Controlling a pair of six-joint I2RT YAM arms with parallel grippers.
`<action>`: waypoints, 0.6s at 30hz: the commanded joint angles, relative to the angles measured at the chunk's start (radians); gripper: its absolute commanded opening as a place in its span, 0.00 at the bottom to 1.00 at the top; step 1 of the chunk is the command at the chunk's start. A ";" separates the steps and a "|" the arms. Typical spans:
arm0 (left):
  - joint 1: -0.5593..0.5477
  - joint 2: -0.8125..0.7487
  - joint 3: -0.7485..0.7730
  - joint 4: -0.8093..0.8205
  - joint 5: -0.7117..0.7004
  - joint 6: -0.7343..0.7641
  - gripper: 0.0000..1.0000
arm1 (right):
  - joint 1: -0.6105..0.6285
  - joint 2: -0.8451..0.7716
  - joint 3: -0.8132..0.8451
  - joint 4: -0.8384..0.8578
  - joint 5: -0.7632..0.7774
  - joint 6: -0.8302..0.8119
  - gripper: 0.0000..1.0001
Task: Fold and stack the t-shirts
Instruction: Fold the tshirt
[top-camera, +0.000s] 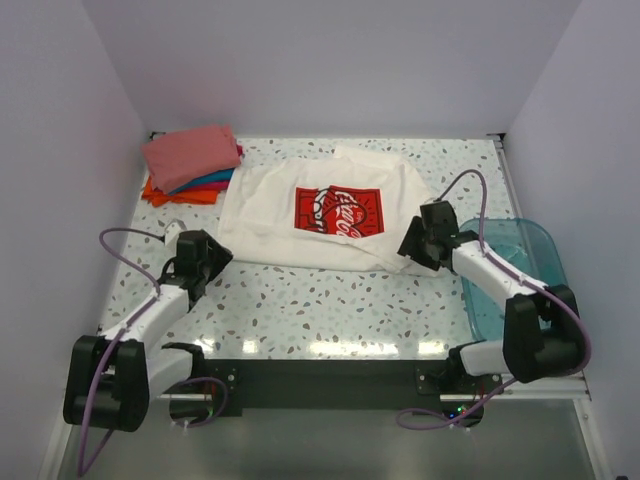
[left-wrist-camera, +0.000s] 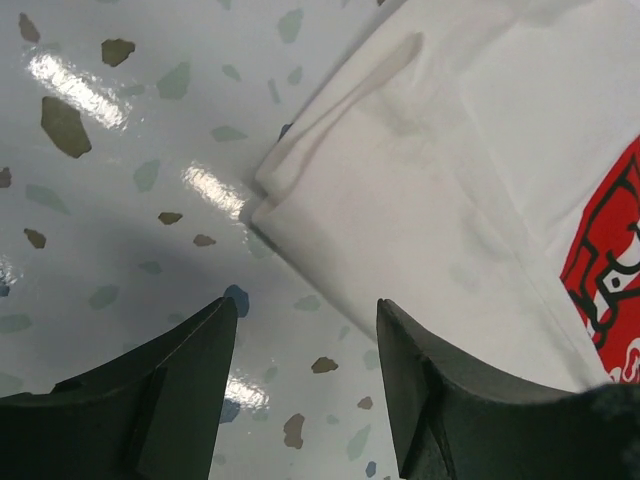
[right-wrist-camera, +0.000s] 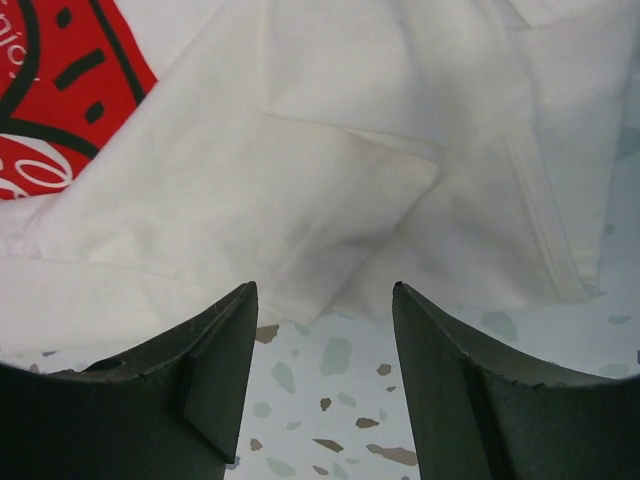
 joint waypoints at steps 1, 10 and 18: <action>-0.005 0.015 -0.011 0.023 -0.051 -0.017 0.63 | 0.000 0.034 -0.025 0.089 0.020 0.048 0.59; -0.005 0.110 -0.006 0.100 -0.059 -0.011 0.62 | 0.000 0.131 -0.002 0.135 0.012 0.062 0.35; -0.003 0.142 0.003 0.103 -0.099 -0.008 0.46 | 0.000 0.122 0.047 0.093 0.020 0.046 0.01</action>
